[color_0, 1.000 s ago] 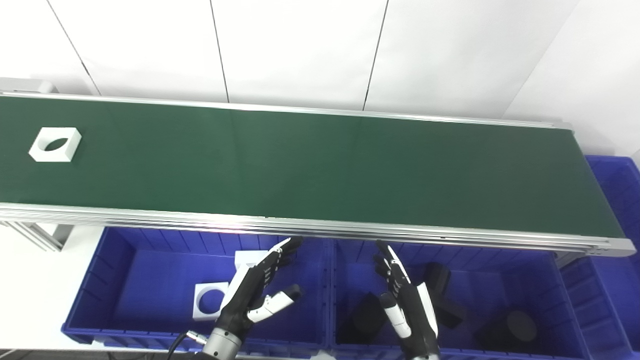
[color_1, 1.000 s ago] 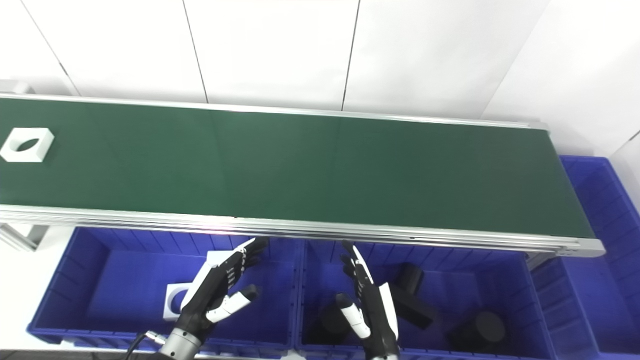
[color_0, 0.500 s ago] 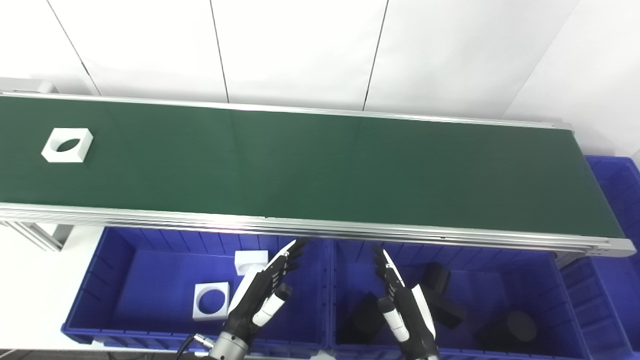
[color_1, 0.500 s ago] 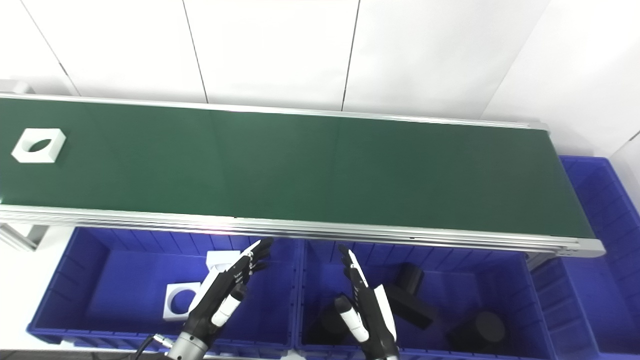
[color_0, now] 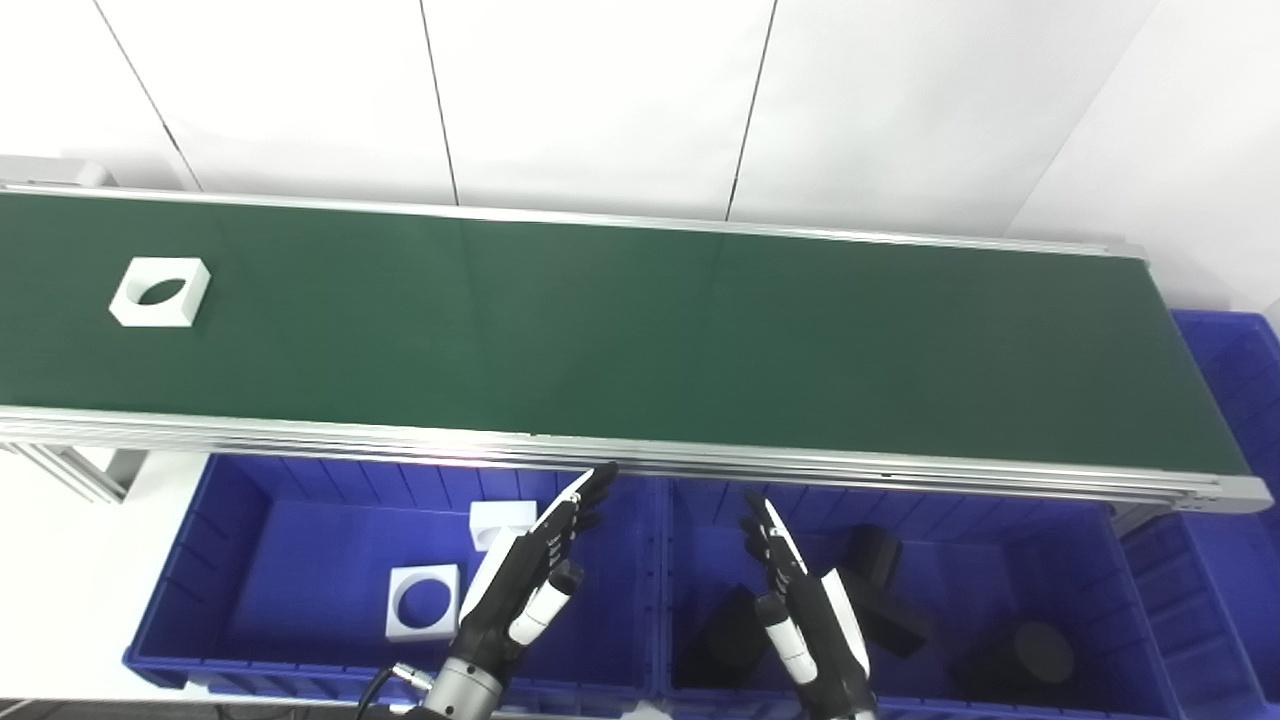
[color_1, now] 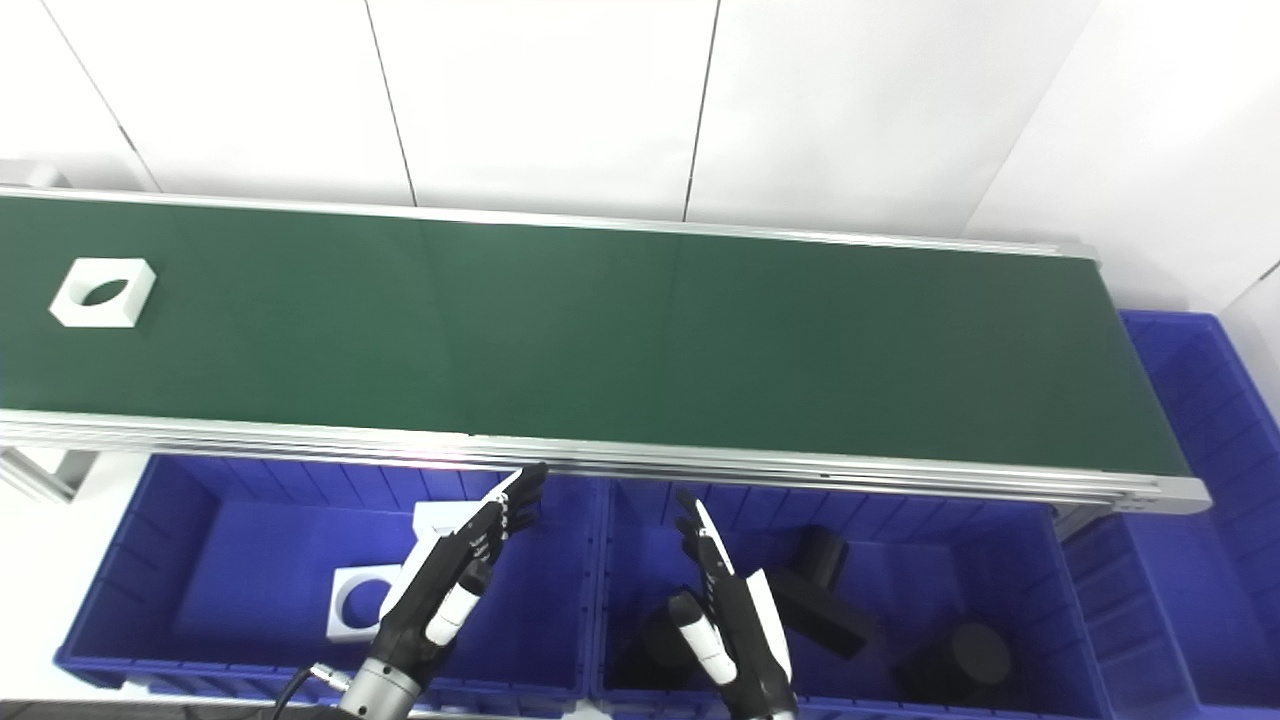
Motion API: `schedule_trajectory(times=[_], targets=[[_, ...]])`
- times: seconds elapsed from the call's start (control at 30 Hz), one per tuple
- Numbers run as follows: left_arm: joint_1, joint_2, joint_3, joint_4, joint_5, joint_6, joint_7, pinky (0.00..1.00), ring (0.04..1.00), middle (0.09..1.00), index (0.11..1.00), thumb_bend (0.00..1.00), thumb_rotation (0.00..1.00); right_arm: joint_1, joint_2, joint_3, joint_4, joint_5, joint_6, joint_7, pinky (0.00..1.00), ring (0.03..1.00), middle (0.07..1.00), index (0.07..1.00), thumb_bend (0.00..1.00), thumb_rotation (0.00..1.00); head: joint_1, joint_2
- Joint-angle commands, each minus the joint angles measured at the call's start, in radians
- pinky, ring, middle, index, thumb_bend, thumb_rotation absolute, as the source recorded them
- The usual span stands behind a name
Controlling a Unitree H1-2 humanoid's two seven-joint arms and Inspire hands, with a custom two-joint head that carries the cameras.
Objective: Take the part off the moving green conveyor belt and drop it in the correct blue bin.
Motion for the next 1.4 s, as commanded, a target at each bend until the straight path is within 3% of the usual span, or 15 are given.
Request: schedule_trajectory(times=[0.0,0.73,1.03,1.37], targets=[[-0.006,-0.01,-0.003,-0.021,0.011,-0.031,0.014,0.92,0.945,0.952,0.918,0.85,1.0,-0.006,0.006,0.002,-0.019,0.007,-0.052,0.005,0.93,0.944,0.977,0.978,0.8,1.0,0.0,-0.001],[-0.009,-0.009,0.001,-0.007,0.007,-0.051,0.015,0.9,0.929,0.934,0.91,0.81,1.0,-0.008,0.007,0.008,-0.024,0.002,-0.052,-0.004,0.91,0.942,0.973,0.979,0.8,1.0,-0.001,-0.002],[-0.01,-0.018,-0.01,0.01,0.003,-0.054,0.009,0.9,0.937,0.934,0.898,0.79,1.0,-0.01,-0.011,0.004,-0.015,0.026,-0.052,0.012,0.94,0.949,0.986,0.993,0.8,1.0,0.102,-0.038],[-0.032,-0.044,-0.021,0.07,0.001,-0.083,0.028,0.88,0.921,0.917,0.89,0.69,1.0,-0.022,-0.024,-0.016,0.023,0.06,-0.052,0.041,0.98,0.971,0.999,1.0,0.82,1.0,0.179,-0.089]])
